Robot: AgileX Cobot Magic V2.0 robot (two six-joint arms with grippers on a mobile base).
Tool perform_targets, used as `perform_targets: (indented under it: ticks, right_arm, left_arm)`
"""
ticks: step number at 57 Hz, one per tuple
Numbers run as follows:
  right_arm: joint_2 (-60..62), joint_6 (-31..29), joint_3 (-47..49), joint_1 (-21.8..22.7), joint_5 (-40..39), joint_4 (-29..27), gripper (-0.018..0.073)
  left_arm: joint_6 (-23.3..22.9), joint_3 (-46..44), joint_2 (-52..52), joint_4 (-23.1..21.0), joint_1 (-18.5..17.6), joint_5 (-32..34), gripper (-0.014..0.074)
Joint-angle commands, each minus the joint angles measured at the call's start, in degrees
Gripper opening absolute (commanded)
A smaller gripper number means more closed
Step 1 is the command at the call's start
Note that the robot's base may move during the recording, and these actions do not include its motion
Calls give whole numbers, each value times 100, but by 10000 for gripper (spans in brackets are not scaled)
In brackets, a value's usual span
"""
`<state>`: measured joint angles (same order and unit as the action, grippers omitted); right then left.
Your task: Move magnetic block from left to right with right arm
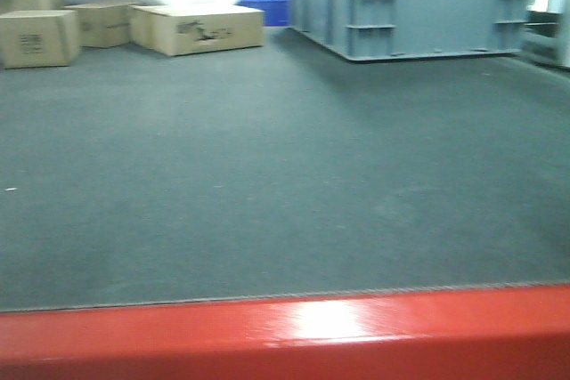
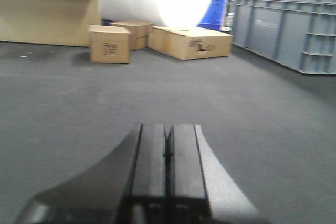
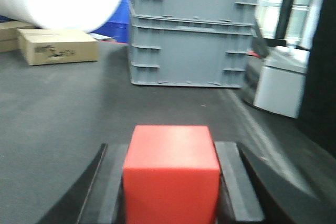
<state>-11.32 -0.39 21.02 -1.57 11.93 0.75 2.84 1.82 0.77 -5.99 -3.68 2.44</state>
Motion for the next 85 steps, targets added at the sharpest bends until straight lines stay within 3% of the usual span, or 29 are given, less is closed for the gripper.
perform_targets:
  ticks: [1,85]
  right_arm:
    - [-78,-61,160,16,-502,50,307]
    - [-78,-61,160,16,-502,50,307]
  left_arm:
    - [14,54,52,-27,4,523,-126]
    - [14,54,52,-27,4,523,-126]
